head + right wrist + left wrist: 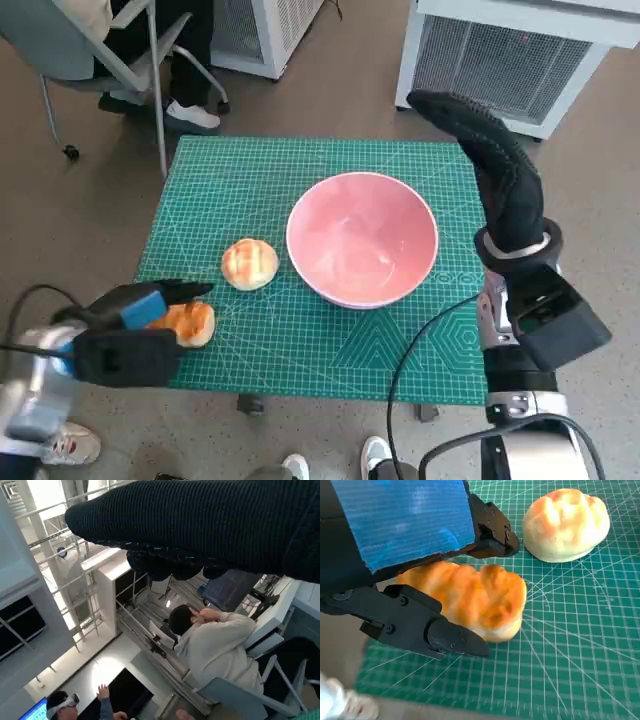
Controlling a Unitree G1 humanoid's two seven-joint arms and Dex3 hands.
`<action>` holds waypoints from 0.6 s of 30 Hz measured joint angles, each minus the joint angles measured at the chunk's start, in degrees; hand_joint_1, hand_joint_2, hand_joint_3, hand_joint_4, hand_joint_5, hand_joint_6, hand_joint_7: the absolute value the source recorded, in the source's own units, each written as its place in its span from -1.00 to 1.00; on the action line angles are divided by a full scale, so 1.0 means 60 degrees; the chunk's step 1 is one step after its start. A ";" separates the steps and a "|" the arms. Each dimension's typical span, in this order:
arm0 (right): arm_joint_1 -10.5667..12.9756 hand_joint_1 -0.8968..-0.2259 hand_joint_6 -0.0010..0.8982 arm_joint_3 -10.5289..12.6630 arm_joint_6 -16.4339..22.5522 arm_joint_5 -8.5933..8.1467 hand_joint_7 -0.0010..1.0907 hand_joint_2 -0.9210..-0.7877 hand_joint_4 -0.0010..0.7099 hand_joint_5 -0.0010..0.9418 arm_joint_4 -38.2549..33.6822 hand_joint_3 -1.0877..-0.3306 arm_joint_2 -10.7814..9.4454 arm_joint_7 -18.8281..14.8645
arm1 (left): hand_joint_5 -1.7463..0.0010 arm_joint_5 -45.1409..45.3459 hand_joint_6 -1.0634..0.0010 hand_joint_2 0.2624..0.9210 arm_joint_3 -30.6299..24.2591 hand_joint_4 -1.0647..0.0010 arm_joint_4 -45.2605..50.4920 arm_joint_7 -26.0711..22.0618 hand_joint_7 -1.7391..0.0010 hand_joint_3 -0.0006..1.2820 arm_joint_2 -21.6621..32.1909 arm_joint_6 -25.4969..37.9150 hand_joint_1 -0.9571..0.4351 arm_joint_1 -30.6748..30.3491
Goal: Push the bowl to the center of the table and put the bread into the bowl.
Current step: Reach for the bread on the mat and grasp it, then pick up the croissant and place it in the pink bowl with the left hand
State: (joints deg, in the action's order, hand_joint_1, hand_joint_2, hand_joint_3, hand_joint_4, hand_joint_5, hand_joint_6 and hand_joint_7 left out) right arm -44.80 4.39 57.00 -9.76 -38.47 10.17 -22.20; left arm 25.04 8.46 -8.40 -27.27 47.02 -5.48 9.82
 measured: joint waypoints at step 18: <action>0.0120 -0.10 -1.00 0.0023 -0.0095 0.0090 0.17 -1.00 -0.27 -0.97 0.0100 -0.37 -0.0009 0.0047 | -0.46 -0.0512 -0.03 0.97 -0.0531 -0.17 0.0105 0.0160 -0.41 -0.77 0.0031 -0.0699 0.37 -0.0084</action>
State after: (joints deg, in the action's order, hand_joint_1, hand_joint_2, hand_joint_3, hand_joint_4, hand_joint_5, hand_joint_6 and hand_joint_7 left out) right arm -44.08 4.52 56.43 -9.22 -37.87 10.11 -21.91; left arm 21.97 5.27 -7.77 -26.31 47.20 -9.67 9.32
